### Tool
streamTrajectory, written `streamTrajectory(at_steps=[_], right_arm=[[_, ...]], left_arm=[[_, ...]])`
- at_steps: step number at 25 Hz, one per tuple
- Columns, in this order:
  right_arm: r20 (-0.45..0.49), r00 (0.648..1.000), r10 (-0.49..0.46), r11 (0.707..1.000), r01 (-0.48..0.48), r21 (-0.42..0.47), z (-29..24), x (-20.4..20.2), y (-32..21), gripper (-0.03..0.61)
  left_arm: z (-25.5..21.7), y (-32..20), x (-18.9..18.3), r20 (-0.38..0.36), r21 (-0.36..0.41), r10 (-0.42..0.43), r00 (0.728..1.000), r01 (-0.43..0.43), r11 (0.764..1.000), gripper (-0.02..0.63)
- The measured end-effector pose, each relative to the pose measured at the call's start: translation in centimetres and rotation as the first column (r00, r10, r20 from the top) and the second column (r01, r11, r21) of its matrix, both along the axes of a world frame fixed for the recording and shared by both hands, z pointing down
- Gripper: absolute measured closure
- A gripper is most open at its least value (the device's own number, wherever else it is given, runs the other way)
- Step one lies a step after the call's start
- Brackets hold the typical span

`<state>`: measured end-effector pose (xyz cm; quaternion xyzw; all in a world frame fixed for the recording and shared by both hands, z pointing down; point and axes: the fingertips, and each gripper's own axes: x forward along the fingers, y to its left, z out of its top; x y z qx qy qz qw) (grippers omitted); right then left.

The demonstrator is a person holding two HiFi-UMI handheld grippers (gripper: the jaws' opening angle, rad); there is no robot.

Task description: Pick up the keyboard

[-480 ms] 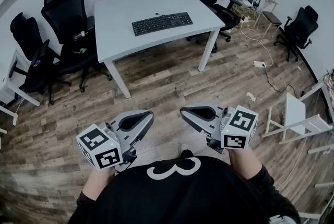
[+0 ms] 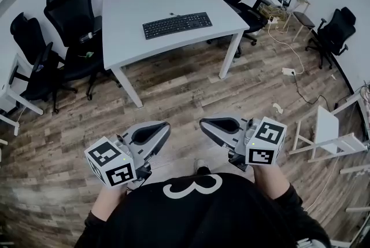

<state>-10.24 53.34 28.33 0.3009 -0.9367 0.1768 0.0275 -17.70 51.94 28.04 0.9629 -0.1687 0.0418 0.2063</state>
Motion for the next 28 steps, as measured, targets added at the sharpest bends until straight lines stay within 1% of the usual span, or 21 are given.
streamTrajectory(at_steps=[5,10,15,21,24,28], right_arm=[[0.044,0.999,0.004,1.0,-0.004,-0.013,0.2,2.6,-1.8,0.569],[0.051,0.999,0.01,1.0,-0.01,-0.016,0.8,6.0,-3.4,0.569],[0.059,0.998,0.031,0.999,-0.03,-0.016,0.6,10.5,-5.1,0.568],[0.06,0.996,0.061,0.998,-0.062,0.015,-0.1,15.3,-6.0,0.569],[0.068,0.995,0.07,0.997,-0.072,0.032,-0.7,16.8,-6.3,0.568],[0.081,0.994,0.07,0.997,-0.073,0.032,-0.5,17.7,-6.9,0.569]], left_arm=[[0.3,-1.6,2.3,0.003,-0.026,-0.013,1.0,0.013,1.0,0.6],[0.7,-3.1,5.8,0.016,-0.039,-0.004,1.0,0.004,0.999,0.6],[0.2,-4.6,10.4,0.023,-0.019,0.023,0.999,-0.023,1.0,0.6],[-0.4,-5.2,15.0,0.037,0.013,0.037,0.999,-0.037,0.999,0.6],[-0.9,-5.4,16.3,0.035,0.023,0.033,0.999,-0.033,0.999,0.6],[-0.9,-6.1,16.7,0.028,0.009,0.017,0.999,-0.017,1.0,0.6]])
